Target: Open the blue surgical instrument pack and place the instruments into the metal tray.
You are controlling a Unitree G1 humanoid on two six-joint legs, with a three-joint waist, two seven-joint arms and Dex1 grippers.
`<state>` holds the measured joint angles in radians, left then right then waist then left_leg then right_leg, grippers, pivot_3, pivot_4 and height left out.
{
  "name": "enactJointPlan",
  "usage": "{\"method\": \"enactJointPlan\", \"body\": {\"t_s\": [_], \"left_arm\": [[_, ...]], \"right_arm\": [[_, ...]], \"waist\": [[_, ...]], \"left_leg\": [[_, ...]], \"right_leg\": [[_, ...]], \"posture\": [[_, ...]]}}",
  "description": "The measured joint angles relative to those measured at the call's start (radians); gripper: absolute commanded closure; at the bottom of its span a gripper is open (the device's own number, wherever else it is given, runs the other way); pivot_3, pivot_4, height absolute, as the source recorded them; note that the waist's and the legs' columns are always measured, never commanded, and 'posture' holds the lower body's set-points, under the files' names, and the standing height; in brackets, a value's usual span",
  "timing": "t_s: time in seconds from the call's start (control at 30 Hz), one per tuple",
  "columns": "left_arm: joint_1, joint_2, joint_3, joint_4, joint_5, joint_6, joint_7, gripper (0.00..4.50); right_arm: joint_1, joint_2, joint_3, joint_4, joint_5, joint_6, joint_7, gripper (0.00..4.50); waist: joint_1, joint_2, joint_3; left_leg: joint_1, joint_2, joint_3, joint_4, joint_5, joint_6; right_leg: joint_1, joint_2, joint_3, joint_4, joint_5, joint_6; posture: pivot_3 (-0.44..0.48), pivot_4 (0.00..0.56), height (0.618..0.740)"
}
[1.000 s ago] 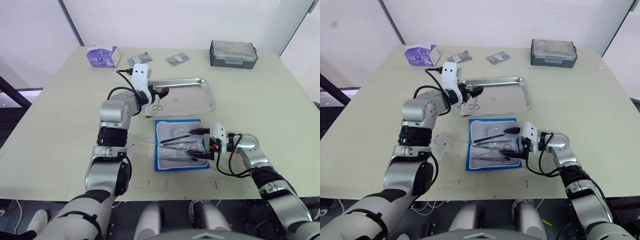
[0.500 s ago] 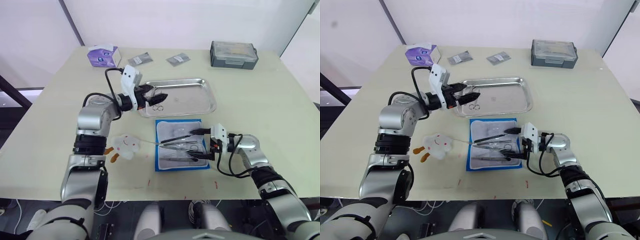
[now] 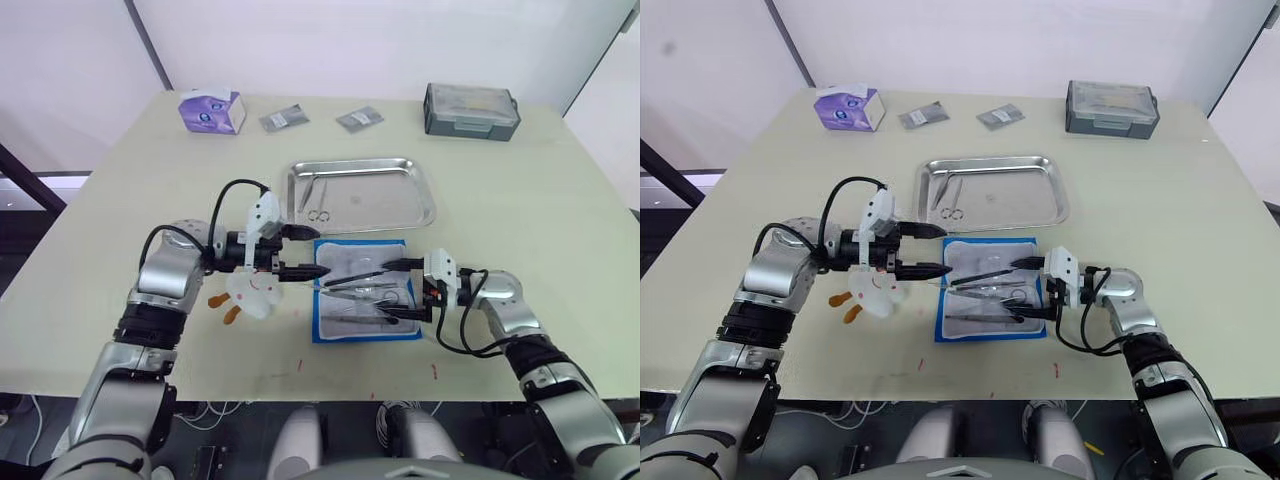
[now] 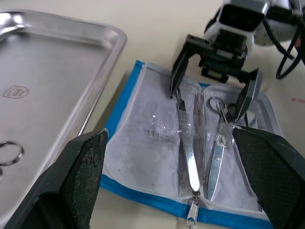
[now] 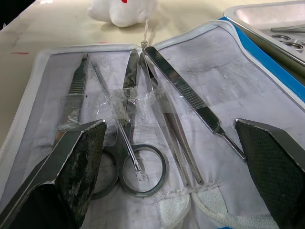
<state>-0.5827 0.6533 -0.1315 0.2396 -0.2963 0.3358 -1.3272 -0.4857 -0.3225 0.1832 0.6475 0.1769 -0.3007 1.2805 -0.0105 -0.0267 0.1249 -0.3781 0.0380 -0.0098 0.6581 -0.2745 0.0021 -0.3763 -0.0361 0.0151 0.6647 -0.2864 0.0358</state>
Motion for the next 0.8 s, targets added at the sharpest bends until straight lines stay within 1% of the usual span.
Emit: {"method": "enactJointPlan", "body": {"t_s": [0.17,0.33,0.57,0.8], "left_arm": [[-0.014,-0.015,-0.033,0.049,0.038,-0.066,-0.008,0.09],[-0.022,-0.023,-0.038,0.066,0.050,-0.112,-0.030,0.09],[-0.024,-0.039,-0.040,0.088,0.060,-0.137,-0.052,0.09],[-0.040,-0.058,-0.068,0.099,0.078,-0.167,-0.065,0.09]], "right_arm": [[0.018,-0.008,-0.002,-0.039,0.000,0.015,-0.010,0.00],[0.039,-0.016,-0.003,-0.077,0.002,0.031,-0.026,0.00],[0.062,-0.027,-0.007,-0.113,0.020,0.051,-0.031,0.00],[0.077,-0.032,-0.017,-0.123,0.038,0.055,-0.025,0.00]], "waist": [[0.001,0.001,0.001],[0.004,0.003,0.002],[0.011,0.005,0.004],[0.021,0.006,0.005]], "left_leg": [[-0.001,0.000,0.000,0.000,0.000,0.000],[-0.001,0.000,-0.001,0.000,0.000,0.000],[-0.002,-0.001,-0.001,0.000,0.000,0.000],[-0.003,-0.001,0.000,0.000,0.000,0.001]], "right_leg": [[0.000,0.000,0.000,0.000,0.000,0.000],[0.000,0.000,0.000,-0.001,0.000,0.000],[0.000,0.001,-0.001,-0.001,0.000,0.000],[0.000,0.001,-0.001,-0.002,0.000,0.000]], "posture": [[0.000,0.150,0.734],[0.000,0.150,0.734],[0.000,0.150,0.734],[0.000,0.150,0.734]]}}
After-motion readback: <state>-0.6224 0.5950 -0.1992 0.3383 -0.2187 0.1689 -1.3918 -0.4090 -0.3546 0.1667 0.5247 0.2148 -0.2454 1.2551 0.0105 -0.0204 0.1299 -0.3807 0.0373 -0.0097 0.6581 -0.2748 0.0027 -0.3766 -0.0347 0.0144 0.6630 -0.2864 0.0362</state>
